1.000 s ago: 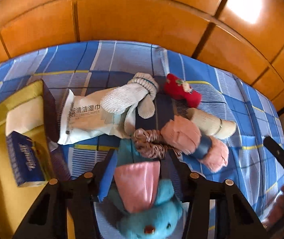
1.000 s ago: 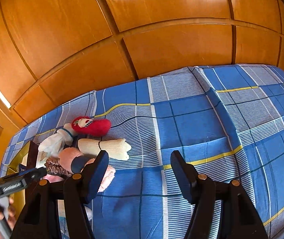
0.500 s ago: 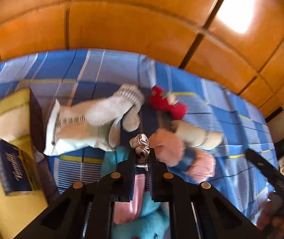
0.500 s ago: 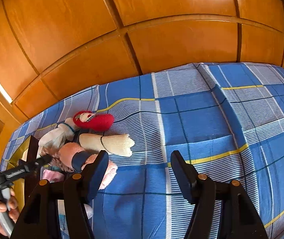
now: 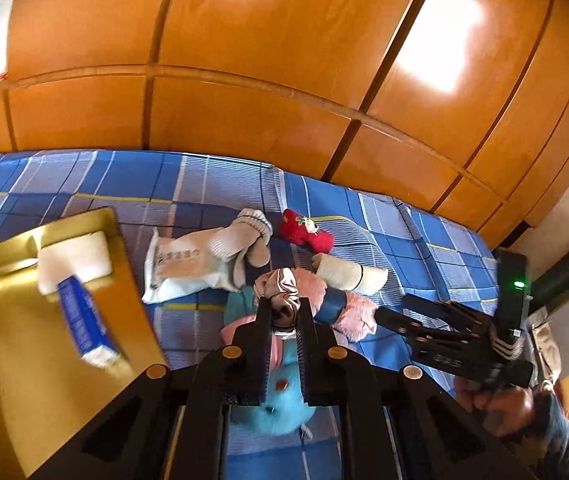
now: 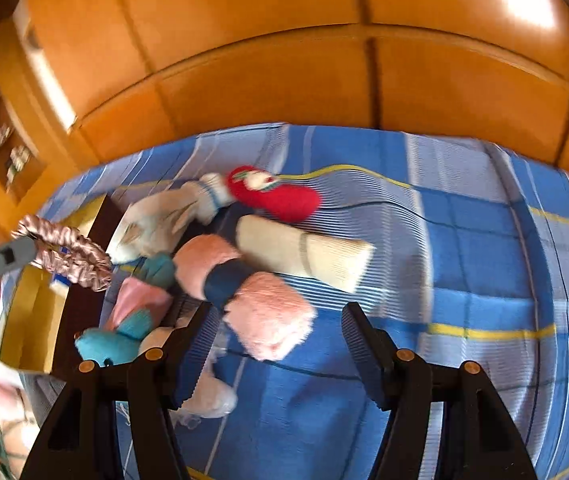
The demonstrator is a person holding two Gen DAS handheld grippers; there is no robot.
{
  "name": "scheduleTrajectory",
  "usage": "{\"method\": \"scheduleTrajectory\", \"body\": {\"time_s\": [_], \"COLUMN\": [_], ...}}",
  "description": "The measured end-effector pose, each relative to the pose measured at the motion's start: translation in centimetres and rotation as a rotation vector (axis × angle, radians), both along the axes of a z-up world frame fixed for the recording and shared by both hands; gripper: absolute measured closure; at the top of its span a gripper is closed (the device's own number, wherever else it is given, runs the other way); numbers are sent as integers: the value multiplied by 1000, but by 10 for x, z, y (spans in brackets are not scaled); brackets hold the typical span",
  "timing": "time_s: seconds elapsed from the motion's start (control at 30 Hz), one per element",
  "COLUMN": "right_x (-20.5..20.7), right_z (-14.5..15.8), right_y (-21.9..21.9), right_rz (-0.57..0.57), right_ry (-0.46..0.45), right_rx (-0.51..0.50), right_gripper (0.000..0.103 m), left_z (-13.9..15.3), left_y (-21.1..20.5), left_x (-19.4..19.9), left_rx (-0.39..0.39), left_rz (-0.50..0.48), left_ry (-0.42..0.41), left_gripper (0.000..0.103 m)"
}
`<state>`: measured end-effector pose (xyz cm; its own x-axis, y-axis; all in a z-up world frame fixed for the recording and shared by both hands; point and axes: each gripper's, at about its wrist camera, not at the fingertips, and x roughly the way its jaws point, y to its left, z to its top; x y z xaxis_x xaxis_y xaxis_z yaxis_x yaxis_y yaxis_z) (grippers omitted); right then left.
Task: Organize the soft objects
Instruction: 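Drop the scrunchie into the tray with the left tool while the right tool reaches the pink towel roll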
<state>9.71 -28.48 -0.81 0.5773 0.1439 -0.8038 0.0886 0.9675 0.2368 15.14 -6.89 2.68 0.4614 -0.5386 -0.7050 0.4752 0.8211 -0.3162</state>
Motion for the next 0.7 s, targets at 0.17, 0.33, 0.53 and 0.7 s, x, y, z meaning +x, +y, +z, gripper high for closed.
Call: {"method": "scheduleTrajectory", "body": {"time_s": [0.17, 0.33, 0.53, 0.7], "right_x": [28, 51, 70, 72], "right_z": [-14, -33, -49, -53], "right_y": [27, 42, 44, 48], "right_rz": [123, 182, 220, 224], "right_ry": [75, 145, 207, 223], "right_rx": [-83, -172, -224, -265], "right_gripper": [38, 38, 43, 56], "left_z": [5, 13, 9, -11], "left_y": [30, 71, 135, 175], "left_x": [-15, -24, -16, -3], "left_rx": [-17, -23, -8, -2], "left_rz": [27, 78, 211, 304], "left_ry": [-3, -16, -3, 47], "left_gripper": [92, 92, 92, 92]}}
